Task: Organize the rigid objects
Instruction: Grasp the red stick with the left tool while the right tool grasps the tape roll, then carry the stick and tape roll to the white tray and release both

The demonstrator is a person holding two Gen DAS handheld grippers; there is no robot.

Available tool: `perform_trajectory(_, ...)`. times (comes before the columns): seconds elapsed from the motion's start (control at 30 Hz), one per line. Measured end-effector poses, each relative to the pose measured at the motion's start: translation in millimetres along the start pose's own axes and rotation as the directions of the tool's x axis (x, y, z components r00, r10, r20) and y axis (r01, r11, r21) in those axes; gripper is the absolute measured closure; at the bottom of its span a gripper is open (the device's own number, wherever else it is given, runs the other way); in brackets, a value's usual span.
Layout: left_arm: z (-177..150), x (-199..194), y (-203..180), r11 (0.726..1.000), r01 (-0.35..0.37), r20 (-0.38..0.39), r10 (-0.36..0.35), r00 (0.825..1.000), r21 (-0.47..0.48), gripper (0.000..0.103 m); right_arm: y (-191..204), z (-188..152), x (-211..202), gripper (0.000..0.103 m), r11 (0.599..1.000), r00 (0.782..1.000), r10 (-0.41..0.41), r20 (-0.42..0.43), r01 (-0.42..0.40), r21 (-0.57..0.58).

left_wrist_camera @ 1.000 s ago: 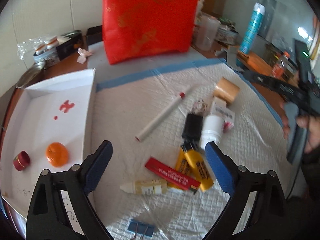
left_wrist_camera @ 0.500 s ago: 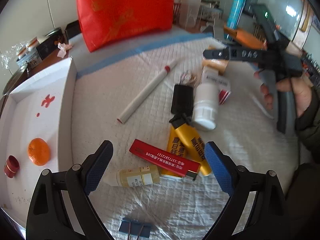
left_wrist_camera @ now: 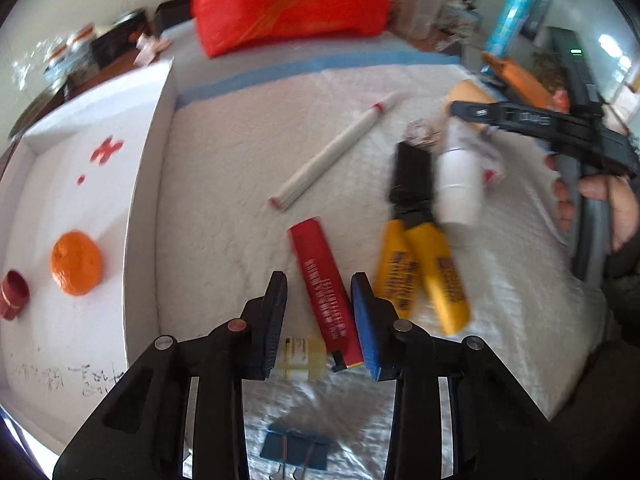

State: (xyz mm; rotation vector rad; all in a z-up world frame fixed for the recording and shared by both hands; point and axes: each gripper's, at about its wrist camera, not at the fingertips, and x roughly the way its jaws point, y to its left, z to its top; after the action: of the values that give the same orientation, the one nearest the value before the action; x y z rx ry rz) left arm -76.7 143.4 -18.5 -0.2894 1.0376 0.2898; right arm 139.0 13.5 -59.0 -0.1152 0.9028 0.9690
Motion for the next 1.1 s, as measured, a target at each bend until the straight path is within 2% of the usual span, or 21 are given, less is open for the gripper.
perform_trajectory(0.2,4,6,-15,0.996,-0.079,-0.004,0.079,0.997,0.05,0.07,7,1,4,0.053,0.999,0.999,-0.04,-0.005,0.04,-0.031)
perform_trajectory(0.27,2,4,-14,0.997,-0.066,-0.001,0.066,0.998,0.04,0.086,9,0,4,0.053,0.997,0.999,-0.05,-0.007,0.05,-0.05)
perform_trajectory(0.33,2,2,-10,0.998,-0.058,0.004,0.058,0.998,0.014,0.086,8,-1,0,0.054,0.998,0.999,-0.043,-0.002,0.043,-0.049)
perform_trajectory(0.5,7,-24,-5,0.998,-0.052,0.082,0.054,0.995,-0.031,0.086,2,5,-28,0.054,1.0,0.997,-0.019,0.07,0.019,-0.009)
perform_trajectory(0.63,12,-56,-1,0.996,-0.062,0.167,0.073,0.983,-0.067,0.086,13,12,-64,0.054,1.0,0.988,0.017,0.153,-0.014,-0.019)
perform_trajectory(0.83,13,-107,12,0.988,-0.087,0.289,0.12,0.95,-0.124,0.086,42,20,-114,0.054,0.994,0.956,0.101,0.274,-0.087,-0.062)
perform_trajectory(0.93,14,-133,25,0.983,-0.108,0.339,0.154,0.928,-0.151,0.086,56,28,-138,0.054,0.99,0.933,0.134,0.335,-0.109,-0.092)
perform_trajectory(1.0,18,-152,34,0.979,-0.121,0.37,0.176,0.912,-0.166,0.086,67,40,-157,0.054,0.985,0.913,0.162,0.374,-0.126,-0.119)
perform_trajectory(1.1,26,-186,49,0.968,-0.153,0.426,0.227,0.876,-0.201,0.086,86,61,-192,0.054,0.974,0.866,0.211,0.454,-0.149,-0.169)
